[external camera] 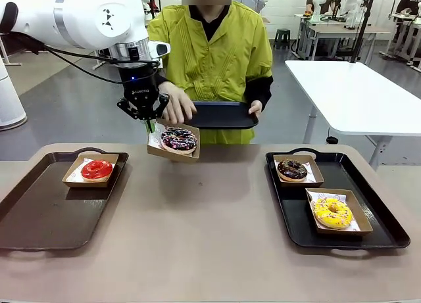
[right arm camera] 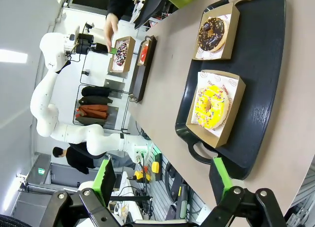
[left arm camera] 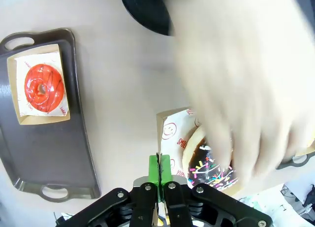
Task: Individually package the donuts and arrange them on the tray.
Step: Place the picked Paper togo box on the Handle tray.
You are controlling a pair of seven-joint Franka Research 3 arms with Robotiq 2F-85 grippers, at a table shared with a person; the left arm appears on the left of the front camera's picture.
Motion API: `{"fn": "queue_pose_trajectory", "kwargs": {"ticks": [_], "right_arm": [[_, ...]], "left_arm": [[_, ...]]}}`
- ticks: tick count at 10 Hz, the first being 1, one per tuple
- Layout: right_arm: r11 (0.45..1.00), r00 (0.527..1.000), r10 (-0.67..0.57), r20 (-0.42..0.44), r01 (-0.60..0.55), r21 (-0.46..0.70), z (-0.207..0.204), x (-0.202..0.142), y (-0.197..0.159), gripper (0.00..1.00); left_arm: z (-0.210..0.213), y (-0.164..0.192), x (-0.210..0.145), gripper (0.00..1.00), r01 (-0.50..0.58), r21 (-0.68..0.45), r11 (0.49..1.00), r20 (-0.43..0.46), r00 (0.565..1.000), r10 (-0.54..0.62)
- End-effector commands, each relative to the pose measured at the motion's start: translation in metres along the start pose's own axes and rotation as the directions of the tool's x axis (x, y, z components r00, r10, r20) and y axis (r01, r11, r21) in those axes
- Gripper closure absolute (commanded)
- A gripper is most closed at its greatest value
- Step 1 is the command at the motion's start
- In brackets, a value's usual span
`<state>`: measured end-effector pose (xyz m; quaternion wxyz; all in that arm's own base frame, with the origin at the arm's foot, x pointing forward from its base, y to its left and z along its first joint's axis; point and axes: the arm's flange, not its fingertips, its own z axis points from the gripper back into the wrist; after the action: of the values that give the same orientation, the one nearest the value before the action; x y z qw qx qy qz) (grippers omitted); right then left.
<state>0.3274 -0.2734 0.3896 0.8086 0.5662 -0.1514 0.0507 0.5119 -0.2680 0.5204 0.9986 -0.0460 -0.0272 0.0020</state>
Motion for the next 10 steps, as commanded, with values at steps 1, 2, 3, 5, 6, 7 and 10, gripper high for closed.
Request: {"fn": "queue_pose_trajectory", "kwargs": {"ticks": [1,2,3,5,6,7,10], "right_arm": [[1.0,1.0,-0.003,0.003,0.003,-0.001,-0.001,-0.002,0.003,0.0],[1.0,1.0,-0.003,0.003,0.003,-0.001,-0.001,-0.002,0.003,0.0],[1.0,1.0,-0.003,0.003,0.003,-0.001,-0.001,-0.002,0.003,0.0],[1.0,1.0,-0.003,0.003,0.003,-0.001,-0.001,-0.002,0.003,0.0],[1.0,1.0,-0.003,0.003,0.003,-0.001,-0.001,-0.002,0.003,0.0],[1.0,1.0,-0.003,0.003,0.003,-0.001,-0.001,-0.002,0.003,0.0],[1.0,1.0,-0.003,0.003,0.003,-0.001,-0.001,-0.002,0.003,0.0]], "left_arm": [[0.001,0.002,-0.004,1.0,-0.006,-0.017,1.0,0.012,1.0,0.006],[0.001,0.002,-0.004,1.0,-0.006,-0.017,1.0,0.012,1.0,0.006],[0.001,0.002,-0.004,1.0,-0.006,-0.017,1.0,0.012,1.0,0.006],[0.001,0.002,-0.004,1.0,-0.006,-0.017,1.0,0.012,1.0,0.006],[0.001,0.002,-0.004,1.0,-0.006,-0.017,1.0,0.012,1.0,0.006],[0.0,0.0,0.0,0.99,0.0,0.0,1.0,0.0,1.0,0.0],[0.043,0.064,-0.059,0.99,0.003,-0.047,0.999,0.032,0.999,-0.001]]}}
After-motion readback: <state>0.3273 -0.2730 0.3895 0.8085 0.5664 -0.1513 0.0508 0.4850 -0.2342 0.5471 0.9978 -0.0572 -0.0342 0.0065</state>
